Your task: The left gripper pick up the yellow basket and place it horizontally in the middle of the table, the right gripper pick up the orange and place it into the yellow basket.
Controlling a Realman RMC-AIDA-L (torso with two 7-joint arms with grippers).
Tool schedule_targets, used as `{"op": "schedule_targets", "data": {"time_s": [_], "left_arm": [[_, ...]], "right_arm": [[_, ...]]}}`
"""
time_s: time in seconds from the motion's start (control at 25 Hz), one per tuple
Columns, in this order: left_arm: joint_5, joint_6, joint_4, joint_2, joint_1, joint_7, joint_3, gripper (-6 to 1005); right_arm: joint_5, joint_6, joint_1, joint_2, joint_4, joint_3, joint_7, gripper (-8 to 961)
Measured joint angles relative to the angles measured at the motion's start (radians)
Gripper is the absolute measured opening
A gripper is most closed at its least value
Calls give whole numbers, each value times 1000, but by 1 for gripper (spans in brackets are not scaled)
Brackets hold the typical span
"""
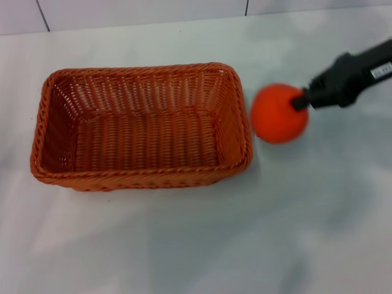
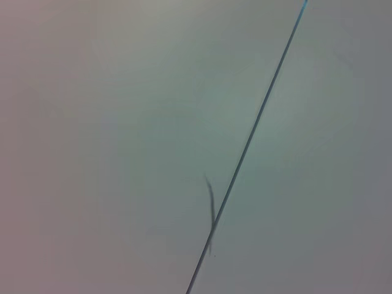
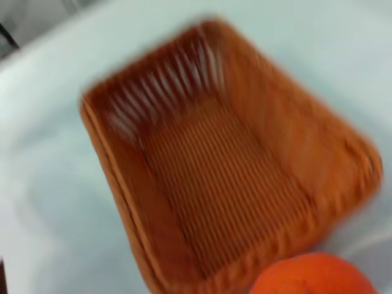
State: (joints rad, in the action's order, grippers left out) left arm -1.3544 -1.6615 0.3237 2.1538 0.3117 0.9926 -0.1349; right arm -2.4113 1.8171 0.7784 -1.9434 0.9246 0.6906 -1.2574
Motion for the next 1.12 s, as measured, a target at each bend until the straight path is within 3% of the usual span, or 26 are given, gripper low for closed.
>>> {"op": "schedule_targets", "data": {"time_s": [0.24,0.36,0.6,0.68,0.84,1.12], "left_arm": [[0,0,-3,0,0,0,0,657],[0,-2,-4,1,0,0,0,657],[0,-3,-10,4,-6,0,6,657],[0,-4,-15,4,-8,0,12,657],[0,-4,-16,4,-13,0,14,657],[0,-5,-17,5,-15,0,15,657]], "right_arm": [[264,-19,8,-16,-17,8,-58,127],[339,-31,37,-44,-42,31,-87,125],[354,-123,72,-125,-84,66,-127,122],[359,-169,72,-137,-106,90,-141,119],[409,-263,72,-141,-181,168,-161,107],[436,-290,60,-140,-194,184,-174,365]]}}
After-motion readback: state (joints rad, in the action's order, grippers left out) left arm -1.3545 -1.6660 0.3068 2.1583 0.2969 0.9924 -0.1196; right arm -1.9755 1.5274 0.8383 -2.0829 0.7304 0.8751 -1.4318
